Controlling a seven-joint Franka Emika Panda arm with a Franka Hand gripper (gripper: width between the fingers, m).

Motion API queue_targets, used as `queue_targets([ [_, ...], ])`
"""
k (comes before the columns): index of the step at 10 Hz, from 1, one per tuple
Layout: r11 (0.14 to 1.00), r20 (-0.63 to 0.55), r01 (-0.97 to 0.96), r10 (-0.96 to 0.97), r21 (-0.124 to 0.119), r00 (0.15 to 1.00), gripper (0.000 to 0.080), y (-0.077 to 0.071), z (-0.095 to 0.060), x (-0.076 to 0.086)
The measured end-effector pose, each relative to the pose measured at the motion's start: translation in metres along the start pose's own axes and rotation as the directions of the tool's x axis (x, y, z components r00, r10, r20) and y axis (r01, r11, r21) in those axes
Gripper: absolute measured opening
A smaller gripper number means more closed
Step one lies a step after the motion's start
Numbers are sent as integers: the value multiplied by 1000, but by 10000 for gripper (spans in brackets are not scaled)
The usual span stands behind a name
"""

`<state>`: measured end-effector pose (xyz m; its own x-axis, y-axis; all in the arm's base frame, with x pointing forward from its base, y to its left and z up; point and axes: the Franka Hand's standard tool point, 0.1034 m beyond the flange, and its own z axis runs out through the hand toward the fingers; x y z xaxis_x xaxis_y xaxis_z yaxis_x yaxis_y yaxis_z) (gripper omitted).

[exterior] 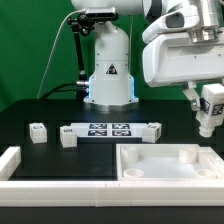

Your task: Assemble one leg

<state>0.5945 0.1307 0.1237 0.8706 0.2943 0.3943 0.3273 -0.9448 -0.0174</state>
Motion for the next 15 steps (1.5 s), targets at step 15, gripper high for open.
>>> queue_targets([
  [15,999,-113,-7,1,-45,994,284,30,48,3],
])
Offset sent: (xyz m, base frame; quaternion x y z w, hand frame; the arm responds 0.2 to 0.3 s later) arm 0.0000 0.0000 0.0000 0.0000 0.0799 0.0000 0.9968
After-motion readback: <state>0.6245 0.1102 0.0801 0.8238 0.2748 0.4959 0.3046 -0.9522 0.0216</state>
